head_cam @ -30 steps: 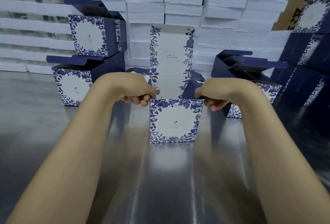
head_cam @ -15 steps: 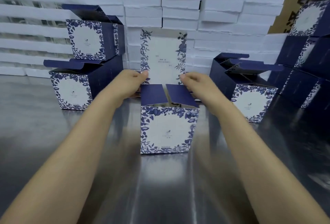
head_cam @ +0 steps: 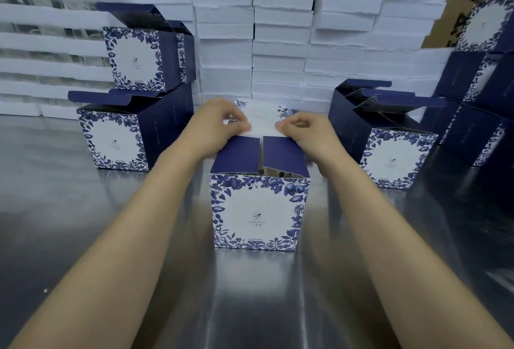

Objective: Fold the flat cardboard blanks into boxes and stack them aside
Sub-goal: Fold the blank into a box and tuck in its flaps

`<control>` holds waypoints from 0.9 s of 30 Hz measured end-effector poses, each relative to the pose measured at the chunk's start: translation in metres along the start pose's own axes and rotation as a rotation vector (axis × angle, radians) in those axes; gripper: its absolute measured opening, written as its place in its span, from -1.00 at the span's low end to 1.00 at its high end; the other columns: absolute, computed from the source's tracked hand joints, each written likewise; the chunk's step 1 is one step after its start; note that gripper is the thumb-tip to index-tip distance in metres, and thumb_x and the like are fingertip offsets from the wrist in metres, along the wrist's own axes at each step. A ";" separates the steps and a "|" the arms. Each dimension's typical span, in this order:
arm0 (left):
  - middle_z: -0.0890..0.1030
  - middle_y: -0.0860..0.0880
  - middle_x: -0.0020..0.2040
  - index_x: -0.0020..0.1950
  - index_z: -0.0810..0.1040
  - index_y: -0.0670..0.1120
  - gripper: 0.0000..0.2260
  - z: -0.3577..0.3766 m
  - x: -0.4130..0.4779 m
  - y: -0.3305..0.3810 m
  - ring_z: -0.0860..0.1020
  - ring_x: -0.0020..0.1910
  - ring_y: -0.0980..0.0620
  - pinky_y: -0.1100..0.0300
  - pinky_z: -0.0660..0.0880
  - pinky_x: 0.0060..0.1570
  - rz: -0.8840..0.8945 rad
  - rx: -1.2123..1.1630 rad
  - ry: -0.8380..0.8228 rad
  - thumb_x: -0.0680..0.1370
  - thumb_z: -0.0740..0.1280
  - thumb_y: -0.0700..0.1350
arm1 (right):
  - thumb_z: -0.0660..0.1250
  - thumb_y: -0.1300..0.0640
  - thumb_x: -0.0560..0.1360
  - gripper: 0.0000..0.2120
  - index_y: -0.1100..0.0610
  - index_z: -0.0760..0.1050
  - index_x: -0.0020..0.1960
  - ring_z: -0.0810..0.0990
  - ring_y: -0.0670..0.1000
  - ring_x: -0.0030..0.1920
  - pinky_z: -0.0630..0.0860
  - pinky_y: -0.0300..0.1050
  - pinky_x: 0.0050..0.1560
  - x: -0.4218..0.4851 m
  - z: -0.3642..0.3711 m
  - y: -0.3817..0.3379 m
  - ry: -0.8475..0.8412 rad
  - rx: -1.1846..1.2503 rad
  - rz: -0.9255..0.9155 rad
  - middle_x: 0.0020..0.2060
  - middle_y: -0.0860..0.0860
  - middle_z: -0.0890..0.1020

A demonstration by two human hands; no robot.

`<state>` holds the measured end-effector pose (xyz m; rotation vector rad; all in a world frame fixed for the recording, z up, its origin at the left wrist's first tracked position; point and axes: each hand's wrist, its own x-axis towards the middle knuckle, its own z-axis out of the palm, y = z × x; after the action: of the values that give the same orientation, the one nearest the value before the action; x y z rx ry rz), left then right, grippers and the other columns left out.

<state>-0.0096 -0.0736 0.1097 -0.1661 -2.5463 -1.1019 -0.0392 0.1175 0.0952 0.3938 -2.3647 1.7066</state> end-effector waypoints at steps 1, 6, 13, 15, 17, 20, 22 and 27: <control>0.58 0.02 0.02 -0.05 0.65 -0.02 -0.88 -0.003 -0.002 0.003 0.53 0.07 0.03 0.28 0.36 -0.11 0.039 0.042 -0.044 0.47 0.47 -0.01 | 0.44 0.12 0.49 -0.87 0.18 0.62 -0.17 0.52 -0.15 -0.26 0.42 -0.32 -0.22 0.000 -0.002 -0.001 -0.005 -0.049 -0.062 -0.25 -0.05 0.60; 0.64 0.08 0.11 0.00 0.69 0.07 -0.82 -0.006 -0.001 0.009 0.53 0.14 0.07 0.06 0.46 0.18 0.018 0.244 -0.080 0.42 0.51 0.03 | 0.50 0.01 0.42 -0.86 0.05 0.66 -0.26 0.58 -0.09 -0.16 0.48 -0.19 -0.09 -0.004 -0.013 -0.007 -0.160 -0.179 -0.141 -0.19 0.03 0.68; 0.64 0.11 0.01 -0.06 0.66 0.15 -0.93 -0.002 -0.004 0.019 0.53 0.07 0.00 0.15 0.26 -0.18 0.072 0.513 -0.074 0.50 0.41 0.08 | 0.48 0.13 0.43 -0.89 -0.08 0.67 -0.20 0.59 -0.31 -0.27 0.46 -0.45 -0.25 0.000 -0.019 -0.015 -0.289 -0.407 -0.232 -0.29 -0.21 0.69; 0.62 0.11 0.02 -0.10 0.61 0.15 -0.93 -0.002 -0.003 0.020 0.51 0.06 0.01 0.14 0.21 -0.19 0.083 0.567 -0.104 0.54 0.36 0.10 | 0.45 0.16 0.46 -0.87 -0.05 0.64 -0.21 0.58 -0.32 -0.30 0.44 -0.45 -0.24 0.000 -0.019 -0.014 -0.324 -0.405 -0.238 -0.31 -0.20 0.67; 0.60 0.12 -0.01 -0.14 0.54 0.15 -0.89 -0.003 -0.003 0.021 0.49 0.02 0.04 0.15 0.20 -0.23 0.097 0.601 -0.152 0.56 0.32 0.10 | 0.43 0.19 0.49 -0.84 -0.01 0.59 -0.23 0.56 -0.31 -0.30 0.44 -0.43 -0.19 -0.002 -0.018 -0.013 -0.362 -0.377 -0.235 -0.30 -0.17 0.65; 0.60 0.14 -0.04 -0.15 0.54 0.14 -0.89 -0.005 -0.004 0.022 0.51 0.02 0.05 0.15 0.25 -0.19 0.115 0.600 -0.175 0.56 0.32 0.09 | 0.41 0.22 0.50 -0.84 0.03 0.58 -0.23 0.55 -0.27 -0.30 0.45 -0.40 -0.18 -0.002 -0.018 -0.012 -0.376 -0.349 -0.235 -0.30 -0.14 0.64; 0.62 0.13 -0.05 -0.10 0.60 0.14 -0.95 -0.005 -0.004 0.022 0.54 0.02 0.06 0.12 0.39 -0.12 0.137 0.542 -0.187 0.55 0.36 0.03 | 0.41 0.21 0.50 -0.86 0.03 0.59 -0.20 0.55 -0.27 -0.30 0.45 -0.39 -0.20 -0.002 -0.017 -0.014 -0.361 -0.369 -0.224 -0.30 -0.15 0.64; 0.65 0.09 -0.07 -0.02 0.65 0.08 -0.89 0.000 -0.009 0.027 0.59 -0.04 0.04 0.05 0.54 -0.02 0.197 0.454 -0.200 0.53 0.34 -0.02 | 0.34 0.09 0.51 -0.86 0.03 0.66 -0.15 0.55 -0.28 -0.27 0.46 -0.38 -0.30 -0.006 -0.008 -0.025 -0.339 -0.606 -0.247 -0.38 -0.22 0.61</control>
<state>0.0057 -0.0547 0.1245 -0.4130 -2.8055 -0.4364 -0.0250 0.1185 0.1188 0.8632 -2.7611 0.8058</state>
